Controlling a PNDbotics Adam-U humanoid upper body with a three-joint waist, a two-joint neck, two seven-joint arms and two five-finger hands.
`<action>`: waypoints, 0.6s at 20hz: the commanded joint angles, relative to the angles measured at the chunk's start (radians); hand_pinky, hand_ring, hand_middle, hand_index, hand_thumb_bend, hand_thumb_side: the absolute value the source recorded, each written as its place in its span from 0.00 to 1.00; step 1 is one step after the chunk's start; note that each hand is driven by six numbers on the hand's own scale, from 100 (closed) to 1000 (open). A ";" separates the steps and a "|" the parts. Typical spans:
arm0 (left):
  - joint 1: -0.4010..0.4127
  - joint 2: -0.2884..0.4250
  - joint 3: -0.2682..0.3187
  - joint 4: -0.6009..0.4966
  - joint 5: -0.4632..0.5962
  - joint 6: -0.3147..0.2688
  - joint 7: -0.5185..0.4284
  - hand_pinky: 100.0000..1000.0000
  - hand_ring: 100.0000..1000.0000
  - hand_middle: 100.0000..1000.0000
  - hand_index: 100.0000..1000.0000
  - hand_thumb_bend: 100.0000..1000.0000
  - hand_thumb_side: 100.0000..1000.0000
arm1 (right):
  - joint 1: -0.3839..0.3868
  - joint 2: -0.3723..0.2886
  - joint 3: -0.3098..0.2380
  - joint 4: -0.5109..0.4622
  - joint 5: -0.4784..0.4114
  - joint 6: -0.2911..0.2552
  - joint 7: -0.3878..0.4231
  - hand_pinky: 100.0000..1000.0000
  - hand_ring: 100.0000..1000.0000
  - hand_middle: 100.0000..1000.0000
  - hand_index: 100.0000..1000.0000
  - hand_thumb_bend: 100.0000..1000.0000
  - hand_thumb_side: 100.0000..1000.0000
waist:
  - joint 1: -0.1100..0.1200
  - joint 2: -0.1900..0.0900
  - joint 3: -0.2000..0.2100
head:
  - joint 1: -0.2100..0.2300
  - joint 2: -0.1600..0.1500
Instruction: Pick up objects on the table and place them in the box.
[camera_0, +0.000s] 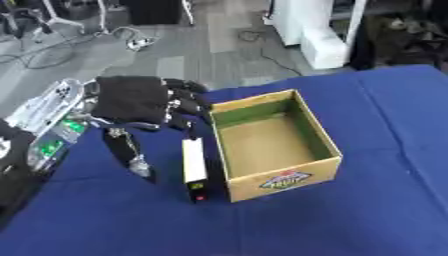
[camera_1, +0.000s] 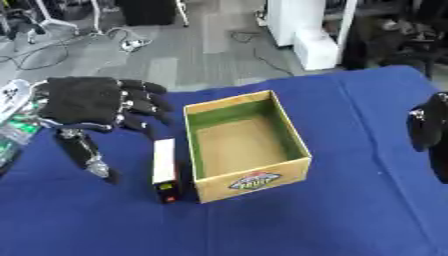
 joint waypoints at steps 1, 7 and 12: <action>-0.025 0.041 0.005 -0.022 0.050 -0.027 -0.056 0.99 0.89 0.78 0.71 0.71 0.35 | -0.014 -0.028 -0.006 -0.013 -0.002 -0.011 0.016 0.10 0.26 0.32 0.42 0.00 1.00 | -0.002 -0.008 -0.001 | -0.011 -0.011; -0.027 0.043 0.008 -0.031 0.112 -0.027 -0.111 1.00 0.89 0.80 0.76 0.74 0.39 | -0.015 -0.027 -0.005 -0.013 -0.002 -0.008 0.017 0.10 0.26 0.32 0.42 0.00 1.00 | -0.002 -0.008 -0.002 | -0.010 -0.011; -0.034 0.044 -0.001 -0.030 0.149 -0.027 -0.159 1.00 0.88 0.79 0.75 0.73 0.39 | -0.016 -0.028 -0.004 -0.013 -0.005 -0.007 0.018 0.10 0.26 0.32 0.41 0.00 1.00 | -0.002 -0.009 -0.004 | -0.009 -0.011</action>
